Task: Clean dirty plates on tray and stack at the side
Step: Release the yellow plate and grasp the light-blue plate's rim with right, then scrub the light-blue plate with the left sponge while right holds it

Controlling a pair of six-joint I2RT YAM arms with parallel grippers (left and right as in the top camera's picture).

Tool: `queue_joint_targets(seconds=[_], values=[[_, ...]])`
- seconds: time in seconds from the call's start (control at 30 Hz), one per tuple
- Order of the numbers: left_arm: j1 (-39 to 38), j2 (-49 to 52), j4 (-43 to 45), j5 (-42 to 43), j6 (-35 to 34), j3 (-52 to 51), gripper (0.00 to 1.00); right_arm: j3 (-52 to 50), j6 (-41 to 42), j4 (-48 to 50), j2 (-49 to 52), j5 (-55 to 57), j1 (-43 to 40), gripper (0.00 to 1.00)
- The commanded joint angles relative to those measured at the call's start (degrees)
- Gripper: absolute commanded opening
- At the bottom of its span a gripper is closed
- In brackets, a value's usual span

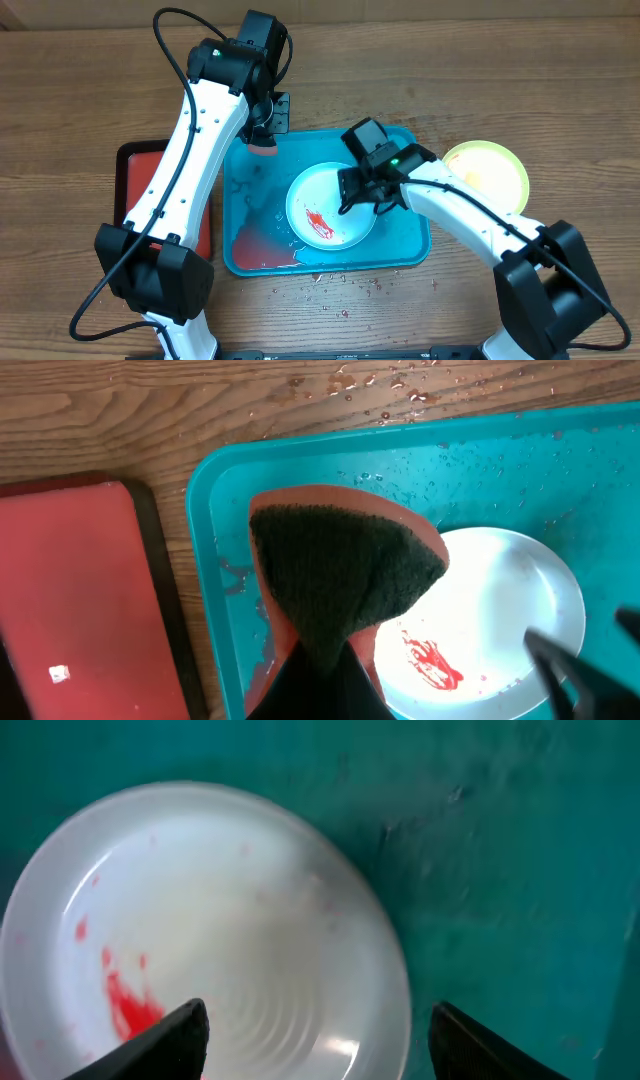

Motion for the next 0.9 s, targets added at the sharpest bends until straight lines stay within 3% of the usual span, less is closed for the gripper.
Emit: queue_joint_targets(seconds=[0.0, 0.13, 0.37, 0.7, 0.87], values=[[0.31, -0.52, 0.20, 0.63, 0.63, 1.18, 0.04, 0.92, -9.20, 1.86, 3.06, 4.02, -2.10, 0.72], [0.31, -0.52, 0.24, 0.61, 0.63, 1.18, 0.04, 0.92, -12.79, 2.97, 5.38, 0.55, -4.72, 0.67], [0.31, -0.52, 0.66, 0.61, 0.63, 1.18, 0.04, 0.81, -10.62, 3.30, 5.62, -8.22, -6.38, 0.30], [0.31, -0.52, 1.31, 0.63, 0.63, -0.13, 0.04, -4.52, 3.61, 5.68, 5.62, -9.20, -4.90, 0.21], [0.31, -0.52, 3.39, 1.20, 0.59, -3.69, 0.04, -4.85, 10.69, 5.14, 5.62, -8.98, -4.98, 0.04]])
